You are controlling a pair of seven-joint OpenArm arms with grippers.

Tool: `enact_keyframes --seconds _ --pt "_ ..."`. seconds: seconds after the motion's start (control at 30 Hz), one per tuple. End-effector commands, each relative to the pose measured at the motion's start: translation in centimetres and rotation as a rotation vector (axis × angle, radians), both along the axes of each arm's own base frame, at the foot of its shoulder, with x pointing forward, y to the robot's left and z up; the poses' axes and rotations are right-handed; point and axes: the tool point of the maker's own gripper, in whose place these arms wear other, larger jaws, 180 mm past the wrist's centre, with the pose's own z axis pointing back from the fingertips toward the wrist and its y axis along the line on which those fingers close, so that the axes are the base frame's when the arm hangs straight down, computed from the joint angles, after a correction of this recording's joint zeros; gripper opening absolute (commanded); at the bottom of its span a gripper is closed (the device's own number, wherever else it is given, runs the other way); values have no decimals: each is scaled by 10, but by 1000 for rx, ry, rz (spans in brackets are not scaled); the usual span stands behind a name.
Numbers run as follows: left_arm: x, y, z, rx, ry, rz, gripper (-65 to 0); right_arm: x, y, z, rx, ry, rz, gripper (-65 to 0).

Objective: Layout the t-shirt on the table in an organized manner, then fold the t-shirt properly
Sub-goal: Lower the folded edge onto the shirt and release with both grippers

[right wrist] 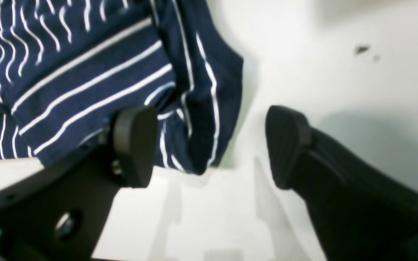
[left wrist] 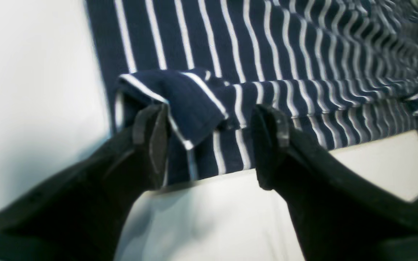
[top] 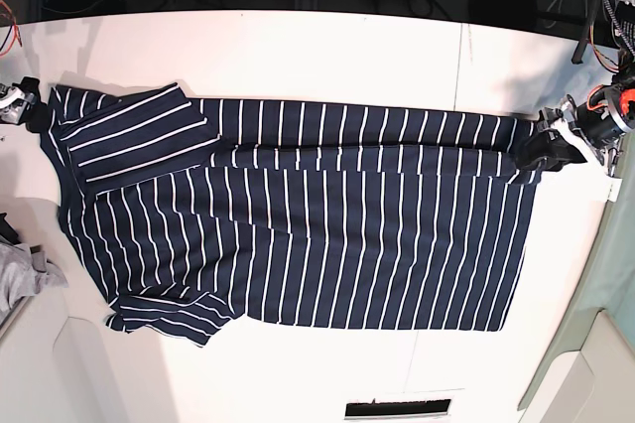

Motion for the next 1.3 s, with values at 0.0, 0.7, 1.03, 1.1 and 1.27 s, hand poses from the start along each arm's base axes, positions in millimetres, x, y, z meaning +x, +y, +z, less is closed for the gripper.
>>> enact_keyframes --seconds 0.0,0.7,1.03,1.1,1.27 --pt "9 4 12 7 -48 4 -272 10 -11 15 -14 -55 -10 -200" --pt "2 -8 -29 21 45 199 -272 13 7 -14 171 -50 -89 -201" --pt "6 -12 -18 28 29 171 -272 17 73 -44 272 -35 -61 -201" --pt "6 -11 -16 31 25 165 -272 17 81 -47 290 -35 -63 -201" --pt "8 8 -7 73 16 174 -272 16 91 -51 311 -34 -66 -201"
